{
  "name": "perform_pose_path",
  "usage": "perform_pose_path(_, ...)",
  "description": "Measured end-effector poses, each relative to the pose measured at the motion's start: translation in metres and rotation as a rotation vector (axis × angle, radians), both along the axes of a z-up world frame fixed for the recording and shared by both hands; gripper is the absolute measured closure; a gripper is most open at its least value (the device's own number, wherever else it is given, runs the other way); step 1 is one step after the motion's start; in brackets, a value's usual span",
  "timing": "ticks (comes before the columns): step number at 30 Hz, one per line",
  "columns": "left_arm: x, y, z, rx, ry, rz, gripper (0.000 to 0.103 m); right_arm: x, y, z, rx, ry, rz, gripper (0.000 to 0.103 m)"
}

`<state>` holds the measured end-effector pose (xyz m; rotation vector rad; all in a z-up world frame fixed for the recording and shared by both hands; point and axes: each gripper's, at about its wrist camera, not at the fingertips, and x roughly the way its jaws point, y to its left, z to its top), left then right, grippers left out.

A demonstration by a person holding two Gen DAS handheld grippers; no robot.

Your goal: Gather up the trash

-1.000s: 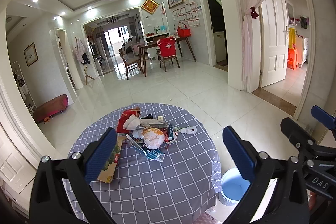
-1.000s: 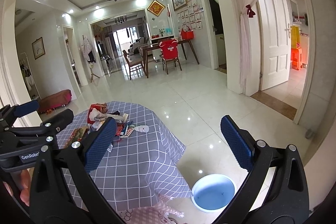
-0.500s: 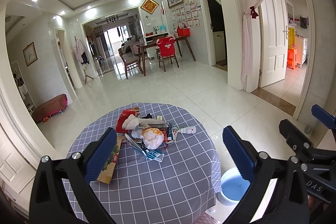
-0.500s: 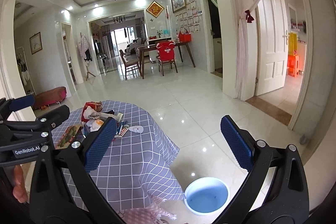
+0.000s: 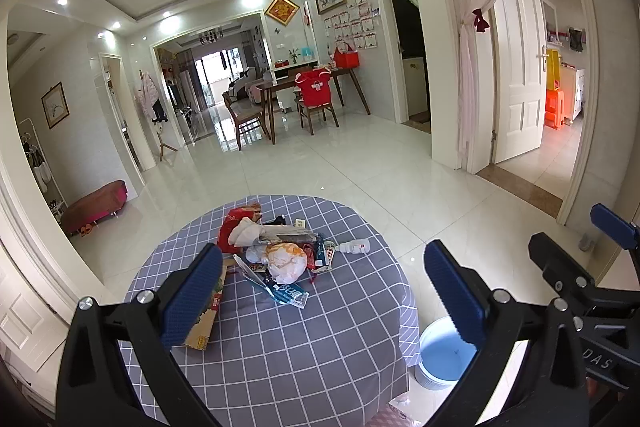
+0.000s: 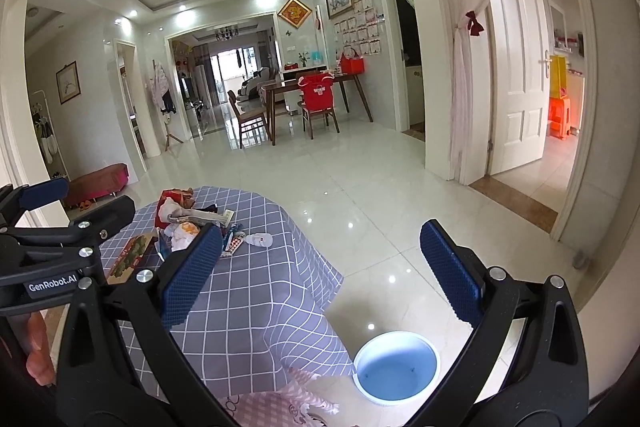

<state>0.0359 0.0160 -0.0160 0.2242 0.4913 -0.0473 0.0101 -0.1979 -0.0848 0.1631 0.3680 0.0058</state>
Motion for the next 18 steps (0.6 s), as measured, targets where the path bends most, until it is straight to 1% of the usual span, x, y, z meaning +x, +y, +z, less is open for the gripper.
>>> perform_pose_path(18, 0.002, -0.001, -0.011, 0.009, 0.014, 0.007, 0.004, 0.012, 0.002, -0.009, 0.021, 0.033, 0.02, 0.006)
